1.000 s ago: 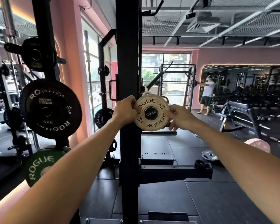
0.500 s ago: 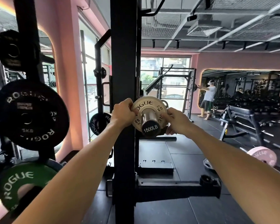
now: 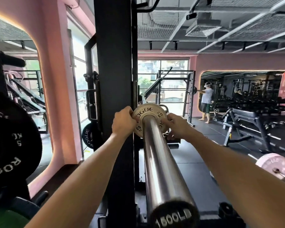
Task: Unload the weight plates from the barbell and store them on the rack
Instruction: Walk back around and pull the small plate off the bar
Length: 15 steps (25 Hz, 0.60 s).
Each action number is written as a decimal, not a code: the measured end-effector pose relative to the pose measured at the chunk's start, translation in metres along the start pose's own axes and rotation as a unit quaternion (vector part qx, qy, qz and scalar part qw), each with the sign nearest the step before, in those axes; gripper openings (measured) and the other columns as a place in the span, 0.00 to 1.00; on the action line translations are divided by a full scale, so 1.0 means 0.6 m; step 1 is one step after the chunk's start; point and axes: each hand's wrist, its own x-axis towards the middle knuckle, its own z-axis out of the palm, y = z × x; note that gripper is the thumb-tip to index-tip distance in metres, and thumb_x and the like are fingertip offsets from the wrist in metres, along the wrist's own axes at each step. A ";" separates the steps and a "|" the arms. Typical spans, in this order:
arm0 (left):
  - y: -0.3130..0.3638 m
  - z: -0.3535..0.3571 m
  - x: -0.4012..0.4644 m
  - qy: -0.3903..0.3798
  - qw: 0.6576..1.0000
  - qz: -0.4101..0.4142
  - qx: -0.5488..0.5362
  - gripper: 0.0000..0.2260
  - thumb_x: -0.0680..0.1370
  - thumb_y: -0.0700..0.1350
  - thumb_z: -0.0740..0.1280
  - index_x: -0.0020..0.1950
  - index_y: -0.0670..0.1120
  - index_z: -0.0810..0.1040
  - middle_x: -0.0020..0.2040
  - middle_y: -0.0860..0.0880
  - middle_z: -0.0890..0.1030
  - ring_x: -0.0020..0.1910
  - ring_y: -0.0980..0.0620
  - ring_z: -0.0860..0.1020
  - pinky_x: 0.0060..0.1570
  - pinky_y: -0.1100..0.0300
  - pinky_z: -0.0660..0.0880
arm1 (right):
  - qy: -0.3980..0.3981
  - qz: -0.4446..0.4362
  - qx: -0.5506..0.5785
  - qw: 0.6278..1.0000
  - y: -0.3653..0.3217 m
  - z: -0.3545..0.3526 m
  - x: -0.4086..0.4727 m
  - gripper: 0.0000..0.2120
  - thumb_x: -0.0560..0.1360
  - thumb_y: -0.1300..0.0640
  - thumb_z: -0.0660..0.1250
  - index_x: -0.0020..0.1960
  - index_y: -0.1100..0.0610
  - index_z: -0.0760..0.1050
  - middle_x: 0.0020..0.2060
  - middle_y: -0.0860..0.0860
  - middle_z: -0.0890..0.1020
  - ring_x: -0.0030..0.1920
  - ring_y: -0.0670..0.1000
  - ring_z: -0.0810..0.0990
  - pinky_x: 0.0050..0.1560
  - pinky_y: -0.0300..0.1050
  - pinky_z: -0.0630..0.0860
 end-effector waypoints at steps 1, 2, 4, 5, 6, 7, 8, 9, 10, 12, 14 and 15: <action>-0.002 0.008 0.011 0.007 1.000 -0.005 0.004 0.05 0.74 0.45 0.68 0.44 0.48 0.73 0.45 0.45 0.79 0.43 0.45 0.75 0.39 0.55 0.68 | -0.002 -0.001 -0.007 1.000 0.006 0.001 0.017 0.11 0.80 0.51 0.60 0.52 0.59 0.70 0.43 0.62 0.82 0.31 0.62 0.81 0.32 0.56 0.78; -0.003 0.017 0.022 0.012 1.000 -0.012 0.008 0.05 0.74 0.46 0.68 0.44 0.48 0.73 0.45 0.45 0.78 0.43 0.45 0.75 0.39 0.55 0.69 | -0.004 0.001 -0.014 1.000 0.012 0.002 0.035 0.11 0.80 0.50 0.60 0.52 0.59 0.70 0.42 0.62 0.82 0.29 0.61 0.81 0.30 0.53 0.78; -0.006 0.032 0.040 0.017 0.999 -0.031 0.023 0.07 0.74 0.47 0.69 0.45 0.47 0.73 0.45 0.45 0.78 0.43 0.44 0.76 0.39 0.54 0.71 | -0.006 0.007 -0.026 1.000 0.020 0.003 0.065 0.12 0.80 0.49 0.60 0.52 0.59 0.71 0.40 0.60 0.82 0.25 0.57 0.80 0.26 0.46 0.76; -0.007 0.037 0.048 0.019 0.999 -0.041 0.029 0.08 0.74 0.47 0.69 0.44 0.46 0.73 0.45 0.44 0.78 0.44 0.43 0.77 0.39 0.54 0.71 | -0.005 0.010 -0.029 1.000 0.023 0.005 0.077 0.12 0.80 0.49 0.60 0.51 0.58 0.71 0.39 0.60 0.82 0.24 0.56 0.79 0.26 0.46 0.75; -0.009 0.043 0.054 0.021 0.998 -0.050 0.033 0.09 0.74 0.48 0.70 0.44 0.45 0.73 0.46 0.44 0.78 0.44 0.42 0.77 0.39 0.53 0.72 | -0.003 0.013 -0.030 0.999 0.026 0.008 0.088 0.11 0.80 0.49 0.60 0.51 0.58 0.71 0.37 0.59 0.82 0.24 0.57 0.79 0.27 0.46 0.75; -0.011 0.048 0.061 0.021 0.998 -0.057 0.032 0.09 0.74 0.48 0.70 0.44 0.45 0.73 0.46 0.43 0.79 0.46 0.42 0.78 0.40 0.53 0.72 | 0.000 0.016 -0.031 0.999 0.029 0.010 0.097 0.11 0.80 0.49 0.60 0.51 0.57 0.71 0.36 0.59 0.82 0.24 0.57 0.79 0.28 0.47 0.75; -0.013 0.052 0.066 0.020 0.997 -0.061 0.032 0.09 0.74 0.48 0.70 0.44 0.44 0.73 0.47 0.43 0.79 0.47 0.41 0.78 0.41 0.52 0.74 | 0.002 0.020 -0.033 0.999 0.033 0.011 0.104 0.11 0.80 0.49 0.60 0.51 0.57 0.71 0.36 0.58 0.82 0.24 0.58 0.79 0.28 0.48 0.76; -0.013 0.055 0.070 0.021 0.997 -0.060 0.035 0.09 0.75 0.48 0.70 0.45 0.44 0.74 0.48 0.42 0.79 0.48 0.40 0.78 0.42 0.51 0.75 | 0.001 0.022 -0.035 0.999 0.035 0.012 0.109 0.11 0.80 0.48 0.60 0.50 0.57 0.71 0.36 0.57 0.82 0.24 0.58 0.79 0.28 0.48 0.76; -0.012 0.057 0.073 0.021 0.997 -0.055 0.041 0.10 0.75 0.48 0.70 0.46 0.43 0.74 0.48 0.42 0.79 0.48 0.40 0.78 0.43 0.50 0.75 | -0.003 0.023 -0.036 0.999 0.037 0.011 0.112 0.11 0.80 0.48 0.60 0.50 0.56 0.71 0.38 0.58 0.82 0.25 0.57 0.80 0.27 0.47 0.76; -0.013 0.056 0.073 0.016 0.997 -0.054 0.044 0.11 0.76 0.49 0.69 0.49 0.43 0.73 0.49 0.42 0.79 0.49 0.39 0.78 0.44 0.49 0.76 | -0.005 0.025 -0.036 0.999 0.035 0.012 0.112 0.10 0.79 0.47 0.60 0.45 0.54 0.70 0.41 0.58 0.83 0.26 0.55 0.81 0.25 0.44 0.74; -0.017 0.059 0.063 0.002 0.998 -0.062 0.030 0.14 0.77 0.52 0.67 0.53 0.42 0.72 0.51 0.41 0.78 0.50 0.39 0.78 0.45 0.48 0.76 | 0.007 0.030 -0.045 0.998 0.036 0.012 0.105 0.11 0.79 0.46 0.61 0.44 0.52 0.70 0.42 0.58 0.83 0.29 0.55 0.81 0.25 0.43 0.75; -0.020 0.061 0.054 -0.008 0.998 -0.066 0.019 0.15 0.78 0.52 0.65 0.55 0.42 0.71 0.52 0.41 0.78 0.50 0.38 0.78 0.45 0.48 0.75 | 0.011 0.039 -0.052 0.998 0.038 0.013 0.100 0.12 0.78 0.45 0.61 0.46 0.53 0.70 0.43 0.57 0.83 0.31 0.56 0.82 0.26 0.45 0.76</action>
